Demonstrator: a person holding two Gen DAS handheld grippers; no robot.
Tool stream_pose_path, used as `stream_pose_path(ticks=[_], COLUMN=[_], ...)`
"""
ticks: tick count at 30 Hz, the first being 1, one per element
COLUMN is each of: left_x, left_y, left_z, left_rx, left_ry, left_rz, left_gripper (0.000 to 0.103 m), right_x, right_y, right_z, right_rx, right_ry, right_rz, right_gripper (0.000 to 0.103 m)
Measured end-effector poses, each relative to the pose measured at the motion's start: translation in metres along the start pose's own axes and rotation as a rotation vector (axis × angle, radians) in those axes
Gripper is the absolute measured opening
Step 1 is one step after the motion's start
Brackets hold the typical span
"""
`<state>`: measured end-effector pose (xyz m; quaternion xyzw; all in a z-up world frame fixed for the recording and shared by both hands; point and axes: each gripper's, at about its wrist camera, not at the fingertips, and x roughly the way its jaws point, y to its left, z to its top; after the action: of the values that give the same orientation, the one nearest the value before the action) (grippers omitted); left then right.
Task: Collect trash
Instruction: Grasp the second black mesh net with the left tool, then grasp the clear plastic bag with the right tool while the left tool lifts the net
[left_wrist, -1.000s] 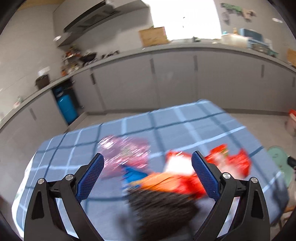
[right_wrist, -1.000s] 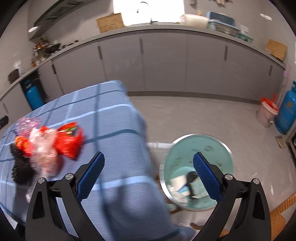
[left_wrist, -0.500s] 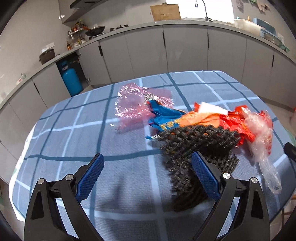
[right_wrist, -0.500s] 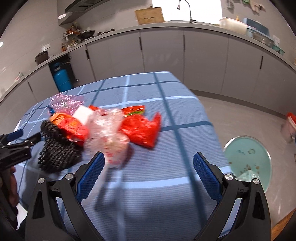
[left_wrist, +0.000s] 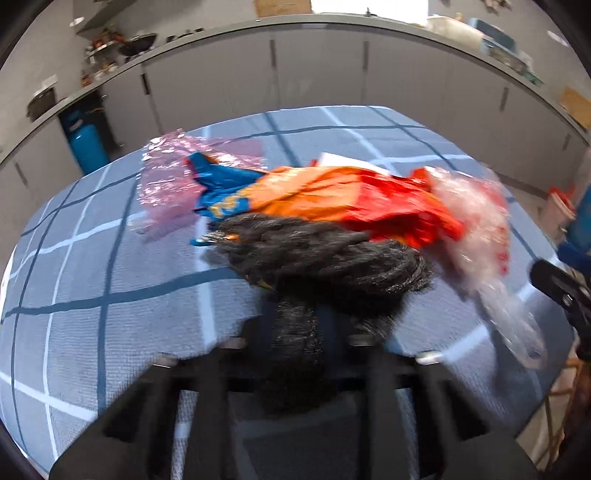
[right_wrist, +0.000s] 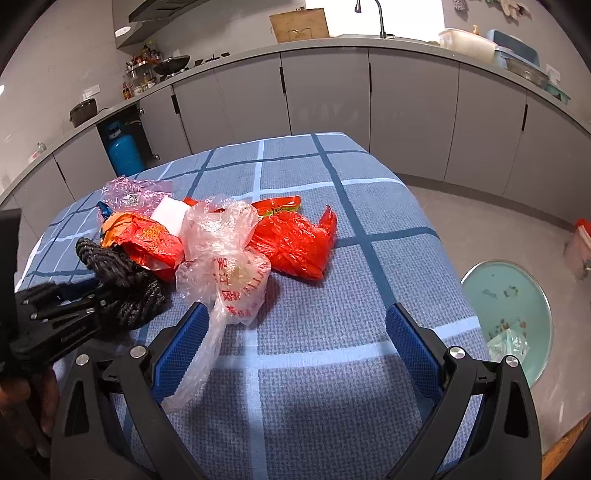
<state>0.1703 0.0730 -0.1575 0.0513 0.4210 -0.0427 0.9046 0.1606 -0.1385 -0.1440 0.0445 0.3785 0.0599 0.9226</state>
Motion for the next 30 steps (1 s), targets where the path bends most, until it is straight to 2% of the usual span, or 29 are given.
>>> stream_pose_path(ticks=[4, 15, 19, 20, 21, 23, 24, 25, 27, 30], left_x=[-0.016, -0.076, -0.084, -0.082, -0.079, -0.071, -0.070, -0.068, -0.068, -0.070], left_y=[0.004, 0.043, 0.049, 0.050, 0.052, 0.059, 0.062, 0.065, 0.068, 0.068], left_z=[-0.002, 0.011, 0.019, 0.020, 0.021, 0.023, 0.024, 0.025, 0.025, 0.029], left_rx=[0.001, -0.058, -0.054, -0.054, -0.058, -0.075, -0.078, -0.085, -0.094, -0.095], left_ry=[-0.030, -0.145, -0.189, -0.189, -0.183, -0.163, -0.161, -0.157, -0.155, -0.167], left_rz=[0.002, 0.063, 0.122, 0.141, 0.146, 0.164, 0.170, 0.177, 0.187, 0.197], left_gripper=[0.012, 0.011, 0.011, 0.011, 0.011, 0.011, 0.011, 0.011, 0.011, 0.011], right_x=[-0.003, 0.008, 0.021, 0.025, 0.030, 0.039, 0.044, 0.047, 0.045, 0.038], right_y=[0.004, 0.032, 0.040, 0.041, 0.042, 0.042, 0.041, 0.040, 0.039, 0.044], right_z=[0.002, 0.013, 0.016, 0.016, 0.015, 0.015, 0.013, 0.012, 0.011, 0.010], right_rx=[-0.005, -0.044, -0.053, -0.054, -0.054, -0.050, -0.047, -0.046, -0.049, -0.069], right_ry=[-0.015, -0.031, -0.020, -0.013, 0.003, 0.032, 0.053, 0.067, 0.061, 0.050], right_rz=[0.012, 0.078, 0.088, 0.089, 0.092, 0.103, 0.106, 0.115, 0.126, 0.148], right_gripper=[0.095, 0.095, 0.094, 0.091, 0.082, 0.070, 0.059, 0.055, 0.041, 0.034])
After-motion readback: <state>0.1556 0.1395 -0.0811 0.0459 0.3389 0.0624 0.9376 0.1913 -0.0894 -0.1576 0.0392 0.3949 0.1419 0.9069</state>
